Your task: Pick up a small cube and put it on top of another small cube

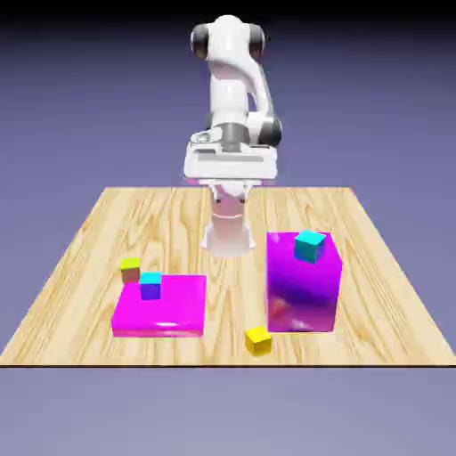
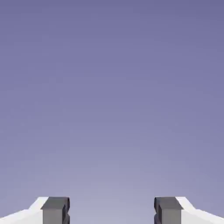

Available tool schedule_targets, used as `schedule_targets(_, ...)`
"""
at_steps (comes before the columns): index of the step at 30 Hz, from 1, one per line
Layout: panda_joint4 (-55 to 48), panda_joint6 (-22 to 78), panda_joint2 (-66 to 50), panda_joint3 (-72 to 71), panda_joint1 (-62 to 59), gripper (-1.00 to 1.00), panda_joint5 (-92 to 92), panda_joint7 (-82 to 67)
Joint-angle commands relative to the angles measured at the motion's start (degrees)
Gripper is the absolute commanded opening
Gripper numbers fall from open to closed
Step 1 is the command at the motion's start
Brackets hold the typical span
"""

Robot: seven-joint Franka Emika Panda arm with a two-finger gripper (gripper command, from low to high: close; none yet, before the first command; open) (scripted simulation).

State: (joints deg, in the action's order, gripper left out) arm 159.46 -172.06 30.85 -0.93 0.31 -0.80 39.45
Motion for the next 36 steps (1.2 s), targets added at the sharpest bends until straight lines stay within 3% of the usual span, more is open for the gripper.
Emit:
schedule_targets(1,-1.3,1.6,-1.5,-0.8,-0.3,0.00,-0.7,-2.5)
schedule_targets(36,-45.9,58.0,-54.1,-27.6,-11.4,0.00,-23.8,-89.7)
